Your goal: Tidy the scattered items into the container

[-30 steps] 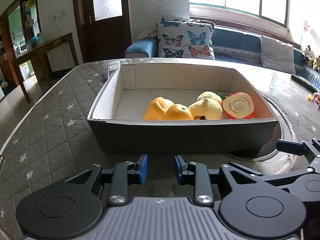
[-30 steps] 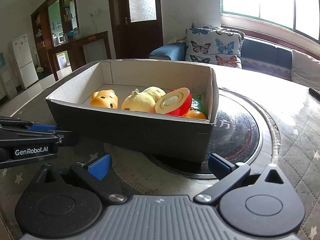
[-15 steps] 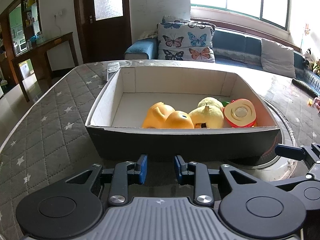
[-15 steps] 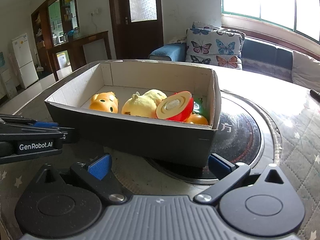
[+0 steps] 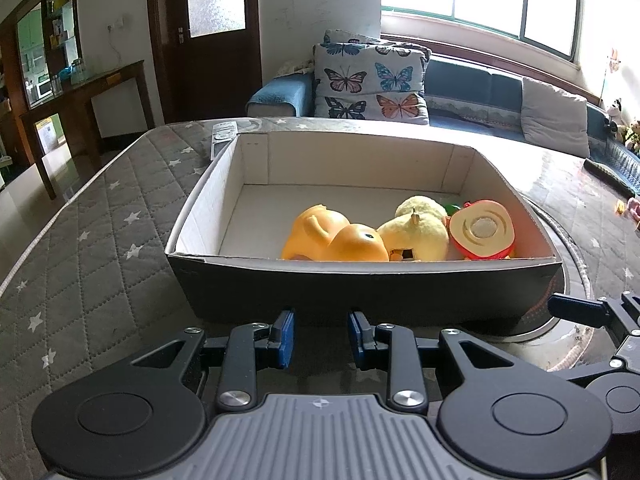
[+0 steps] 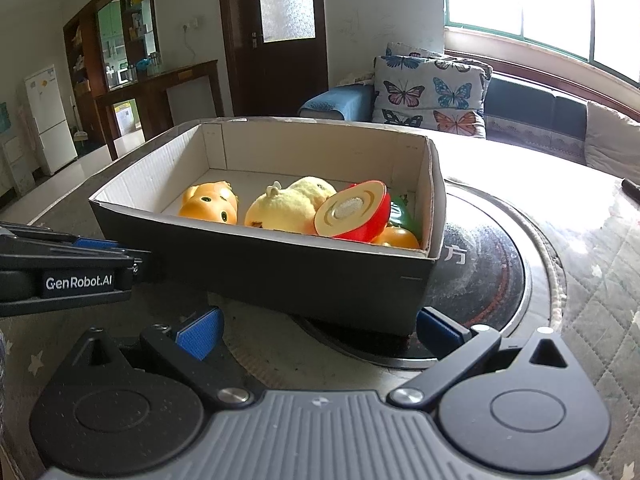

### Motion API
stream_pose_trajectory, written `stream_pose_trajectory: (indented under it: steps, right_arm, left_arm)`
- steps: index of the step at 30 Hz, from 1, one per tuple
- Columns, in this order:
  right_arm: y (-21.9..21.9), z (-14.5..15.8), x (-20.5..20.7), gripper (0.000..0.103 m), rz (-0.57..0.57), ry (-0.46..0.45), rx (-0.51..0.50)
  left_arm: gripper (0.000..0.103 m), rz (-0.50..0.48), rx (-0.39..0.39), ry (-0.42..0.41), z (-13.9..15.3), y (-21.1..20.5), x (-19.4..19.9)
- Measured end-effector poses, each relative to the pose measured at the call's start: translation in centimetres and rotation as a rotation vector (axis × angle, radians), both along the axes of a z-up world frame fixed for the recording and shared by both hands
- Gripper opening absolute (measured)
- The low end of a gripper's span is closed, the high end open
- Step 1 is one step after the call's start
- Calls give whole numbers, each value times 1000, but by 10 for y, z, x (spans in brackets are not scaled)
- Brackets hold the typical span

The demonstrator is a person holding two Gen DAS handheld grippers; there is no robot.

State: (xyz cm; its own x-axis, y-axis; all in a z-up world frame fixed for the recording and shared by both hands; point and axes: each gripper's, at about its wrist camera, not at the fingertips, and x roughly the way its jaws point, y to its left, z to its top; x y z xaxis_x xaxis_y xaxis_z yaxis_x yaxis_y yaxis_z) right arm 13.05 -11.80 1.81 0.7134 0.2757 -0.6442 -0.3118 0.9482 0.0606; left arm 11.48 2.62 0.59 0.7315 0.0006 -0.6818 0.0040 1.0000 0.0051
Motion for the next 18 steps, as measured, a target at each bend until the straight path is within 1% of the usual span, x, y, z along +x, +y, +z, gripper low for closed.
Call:
stream_pose_trajectory:
  steps: [18]
  right_arm:
    - [2, 1, 2, 103, 7, -3, -3]
  left_arm:
    - [31, 6, 14, -14, 4, -6, 2]
